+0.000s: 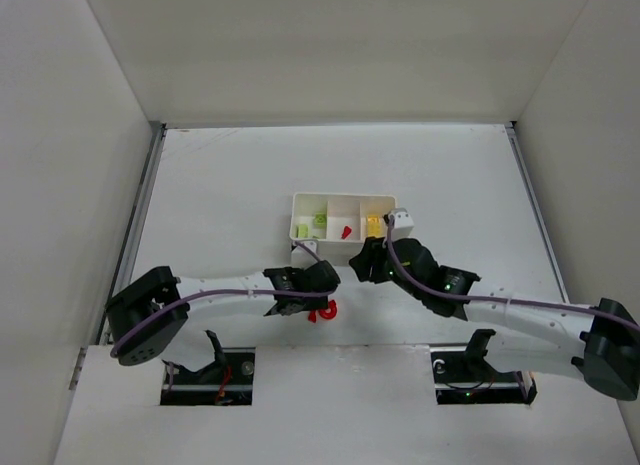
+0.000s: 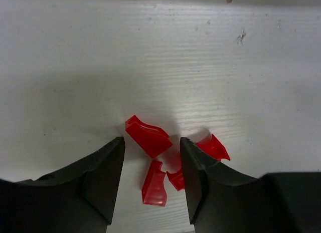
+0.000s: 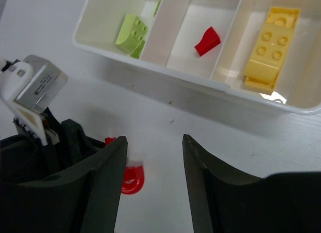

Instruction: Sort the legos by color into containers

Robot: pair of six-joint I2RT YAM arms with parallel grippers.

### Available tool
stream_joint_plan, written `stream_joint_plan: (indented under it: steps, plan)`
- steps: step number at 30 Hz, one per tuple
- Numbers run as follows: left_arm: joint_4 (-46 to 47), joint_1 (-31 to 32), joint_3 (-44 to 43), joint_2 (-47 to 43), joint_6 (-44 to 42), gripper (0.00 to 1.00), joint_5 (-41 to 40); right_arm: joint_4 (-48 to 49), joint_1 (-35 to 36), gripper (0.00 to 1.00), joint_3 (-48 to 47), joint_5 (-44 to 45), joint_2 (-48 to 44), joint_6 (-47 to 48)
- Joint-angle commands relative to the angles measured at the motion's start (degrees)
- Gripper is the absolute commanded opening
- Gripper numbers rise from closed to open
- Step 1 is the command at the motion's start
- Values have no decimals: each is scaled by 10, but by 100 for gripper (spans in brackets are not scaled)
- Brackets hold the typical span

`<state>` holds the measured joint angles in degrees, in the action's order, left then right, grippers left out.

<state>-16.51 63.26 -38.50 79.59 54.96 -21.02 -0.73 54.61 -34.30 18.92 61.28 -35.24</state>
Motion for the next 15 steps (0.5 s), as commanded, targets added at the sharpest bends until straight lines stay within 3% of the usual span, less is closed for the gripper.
stream_joint_plan:
  steps: [1, 11, 15]
  plan:
    - [-47, 0, -5, 0, 166, 46, -75, 50, 28, 54, 5, -13, -6, -12]
    - [-11, -16, 28, -13, 184, 47, -96, 56, 50, 54, 13, -13, -5, -25]
    - [-5, -14, 28, -1, 183, 43, -86, 54, 50, 54, 12, -13, -15, -25]
